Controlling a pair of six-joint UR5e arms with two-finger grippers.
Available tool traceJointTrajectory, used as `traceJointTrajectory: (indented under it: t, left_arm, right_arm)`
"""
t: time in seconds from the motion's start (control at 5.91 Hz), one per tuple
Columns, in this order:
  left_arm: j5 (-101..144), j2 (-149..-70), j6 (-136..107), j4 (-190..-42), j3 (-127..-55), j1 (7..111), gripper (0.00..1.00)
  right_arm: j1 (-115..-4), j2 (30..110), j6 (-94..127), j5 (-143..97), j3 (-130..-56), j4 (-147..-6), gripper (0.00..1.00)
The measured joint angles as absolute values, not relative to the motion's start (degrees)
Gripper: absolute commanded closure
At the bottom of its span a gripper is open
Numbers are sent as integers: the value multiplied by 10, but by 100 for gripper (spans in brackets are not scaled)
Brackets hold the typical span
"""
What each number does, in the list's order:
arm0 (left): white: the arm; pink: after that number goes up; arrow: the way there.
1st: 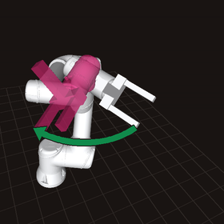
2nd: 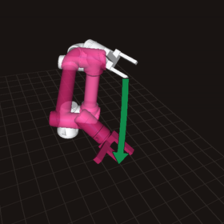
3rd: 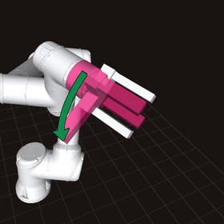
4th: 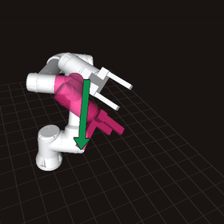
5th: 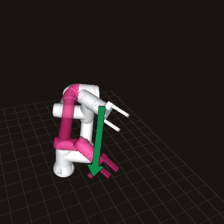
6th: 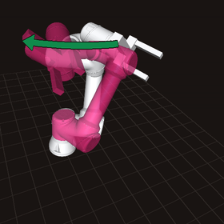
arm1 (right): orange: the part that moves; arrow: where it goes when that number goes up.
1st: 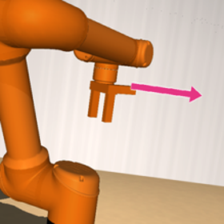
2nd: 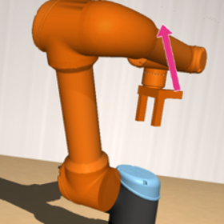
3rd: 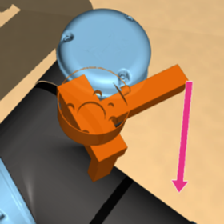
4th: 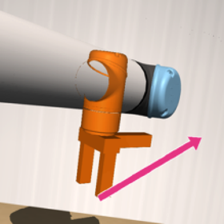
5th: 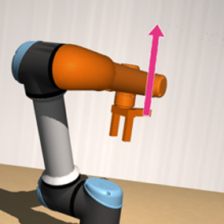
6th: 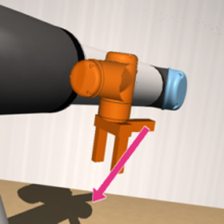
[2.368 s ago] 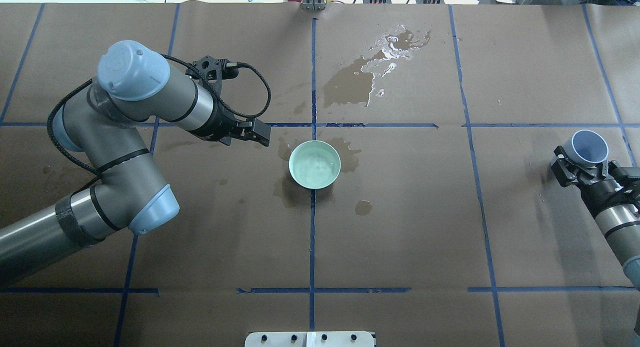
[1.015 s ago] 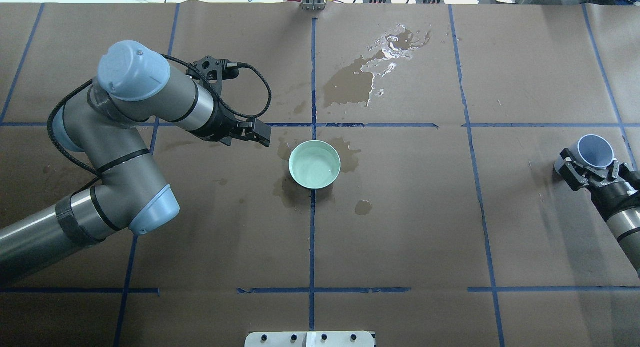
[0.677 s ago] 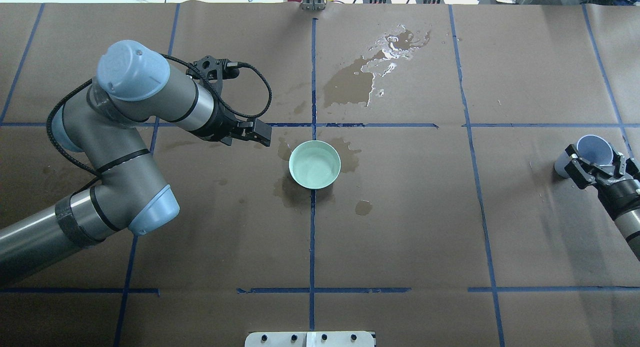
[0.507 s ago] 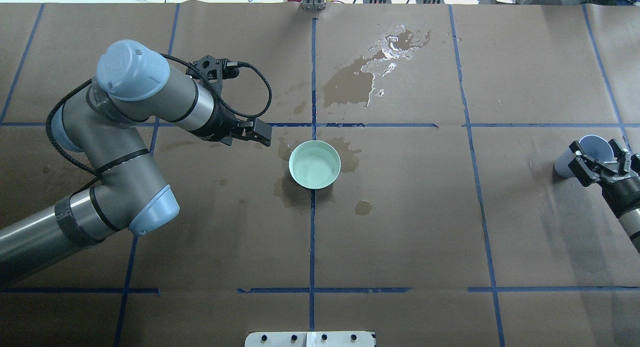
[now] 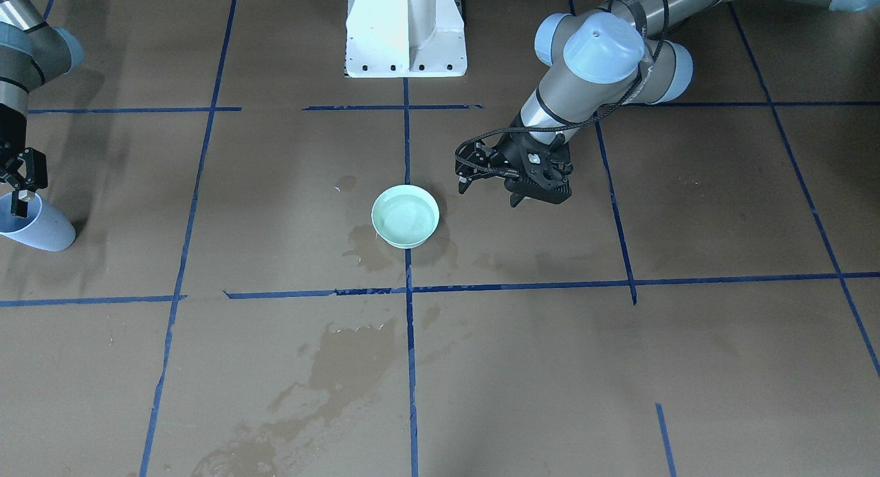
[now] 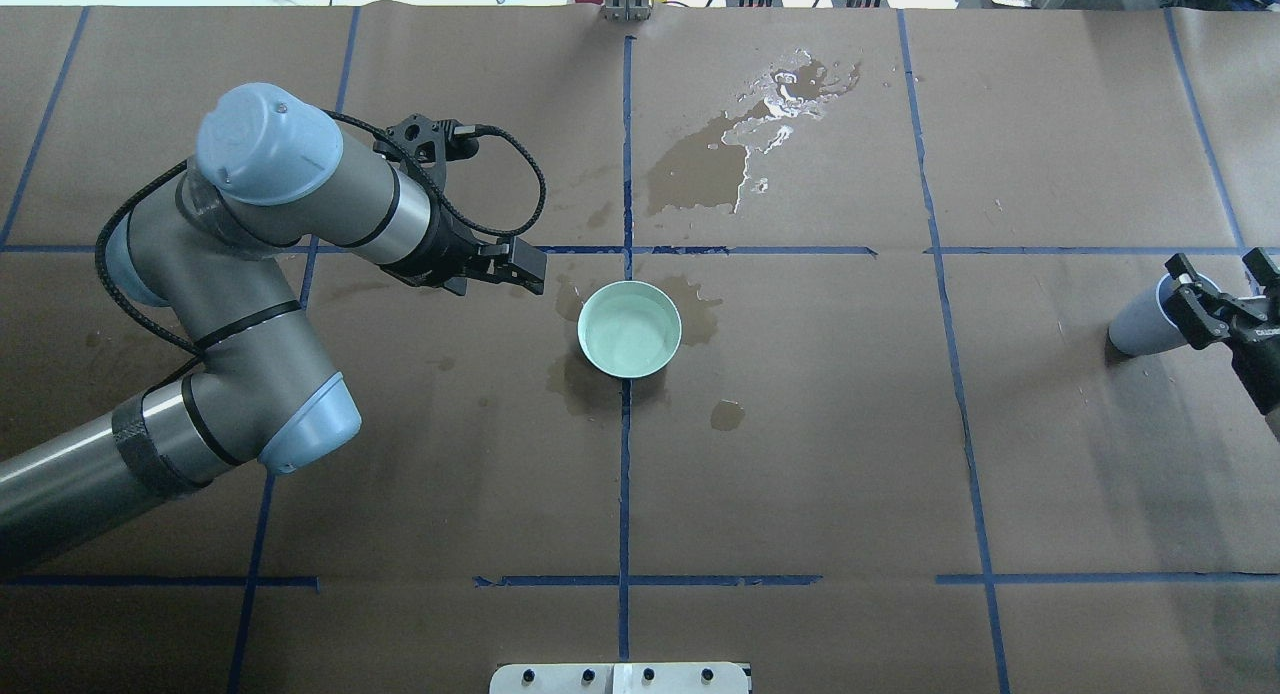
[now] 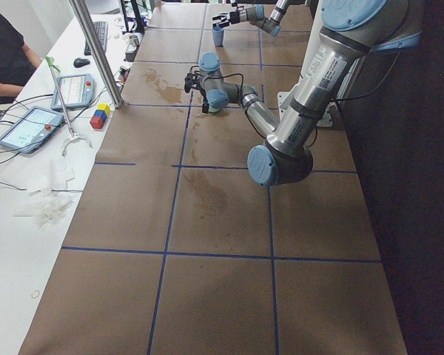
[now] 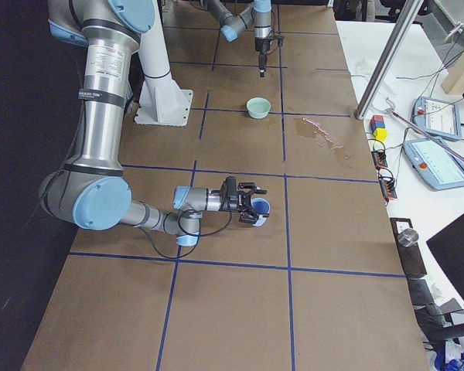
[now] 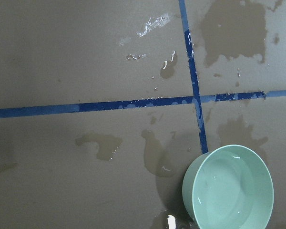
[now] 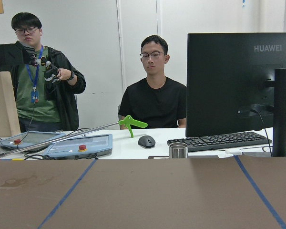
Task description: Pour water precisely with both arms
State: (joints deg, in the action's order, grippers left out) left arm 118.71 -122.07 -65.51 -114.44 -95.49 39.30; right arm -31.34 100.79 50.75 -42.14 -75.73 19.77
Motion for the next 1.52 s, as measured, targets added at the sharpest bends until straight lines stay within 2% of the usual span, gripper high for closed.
traceJointTrajectory:
  t: [0.68, 1.01, 1.52]
  left_arm:
    - [1183, -1229, -664, -1139, -943, 382, 0]
    - [1154, -1245, -667, -1136, -923, 366, 0]
    - [1143, -1298, -699, -1091, -872, 353, 0]
  right_arm:
    - [-577, 994, 503, -803, -757, 147, 0]
    - [-771, 931, 466, -1105, -759, -1, 0]
    - [-905, 905, 278, -1342, -760, -228, 0]
